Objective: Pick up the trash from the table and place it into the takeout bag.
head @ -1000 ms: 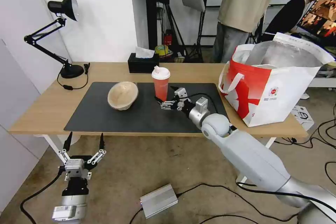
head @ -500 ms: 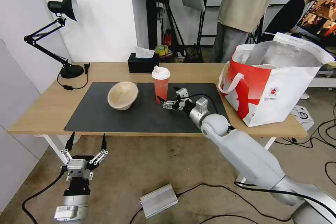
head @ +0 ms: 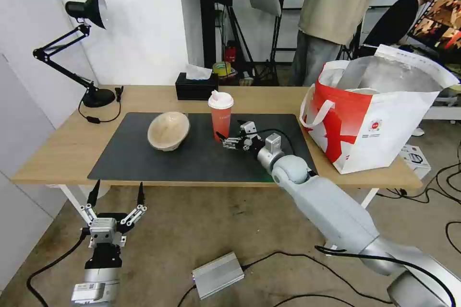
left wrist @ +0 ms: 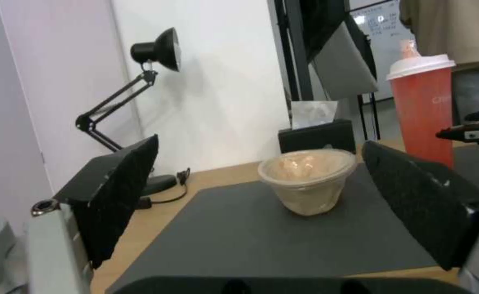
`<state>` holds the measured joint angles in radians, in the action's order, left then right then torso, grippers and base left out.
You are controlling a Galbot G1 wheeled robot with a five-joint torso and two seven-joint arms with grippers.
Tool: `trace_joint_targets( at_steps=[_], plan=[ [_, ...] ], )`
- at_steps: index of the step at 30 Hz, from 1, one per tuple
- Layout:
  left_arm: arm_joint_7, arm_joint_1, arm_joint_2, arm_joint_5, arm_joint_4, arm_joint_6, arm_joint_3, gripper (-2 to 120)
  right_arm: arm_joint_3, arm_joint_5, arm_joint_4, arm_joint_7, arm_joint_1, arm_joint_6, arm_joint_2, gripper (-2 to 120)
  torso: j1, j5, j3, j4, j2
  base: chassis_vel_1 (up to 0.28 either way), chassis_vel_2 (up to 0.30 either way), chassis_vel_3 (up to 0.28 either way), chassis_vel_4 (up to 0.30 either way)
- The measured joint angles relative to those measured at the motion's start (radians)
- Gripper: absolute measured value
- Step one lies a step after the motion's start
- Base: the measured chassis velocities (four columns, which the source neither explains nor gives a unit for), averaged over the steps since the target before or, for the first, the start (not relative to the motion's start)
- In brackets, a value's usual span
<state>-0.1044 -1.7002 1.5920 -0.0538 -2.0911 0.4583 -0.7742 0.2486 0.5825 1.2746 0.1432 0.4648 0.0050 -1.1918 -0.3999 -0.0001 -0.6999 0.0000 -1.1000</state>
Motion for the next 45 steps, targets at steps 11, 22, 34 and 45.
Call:
trace_joint_targets(
  at_steps=[11, 22, 34, 45],
  plan=[
    [0.000, -0.001, 0.000, 0.003, 0.006, 0.000, -0.002, 100, -0.005, -0.019, -0.065, 0.011, -0.015, 0.014, -0.037, 100, 0.000, 0.0000, 0.000, 0.0000, 0.000, 0.000, 0.000, 0.000, 0.000],
    [-0.002, 0.003, -0.001, 0.008, 0.015, 0.001, -0.003, 100, -0.012, -0.042, -0.143, 0.023, -0.033, 0.038, -0.083, 100, 0.000, 0.0000, 0.000, 0.0000, 0.000, 0.000, 0.000, 0.000, 0.000],
    [-0.004, 0.009, -0.003, 0.009, 0.025, 0.002, 0.000, 100, -0.017, -0.064, -0.218, 0.034, -0.054, 0.063, -0.120, 100, 0.000, 0.0000, 0.000, 0.0000, 0.000, 0.000, 0.000, 0.000, 0.000],
    [-0.005, 0.013, -0.003, 0.004, 0.036, 0.002, 0.006, 100, -0.023, -0.072, -0.295, 0.050, -0.074, 0.096, -0.165, 100, 0.000, -0.0001, 0.000, -0.0001, 0.000, 0.000, 0.000, 0.000, 0.000]
  ],
)
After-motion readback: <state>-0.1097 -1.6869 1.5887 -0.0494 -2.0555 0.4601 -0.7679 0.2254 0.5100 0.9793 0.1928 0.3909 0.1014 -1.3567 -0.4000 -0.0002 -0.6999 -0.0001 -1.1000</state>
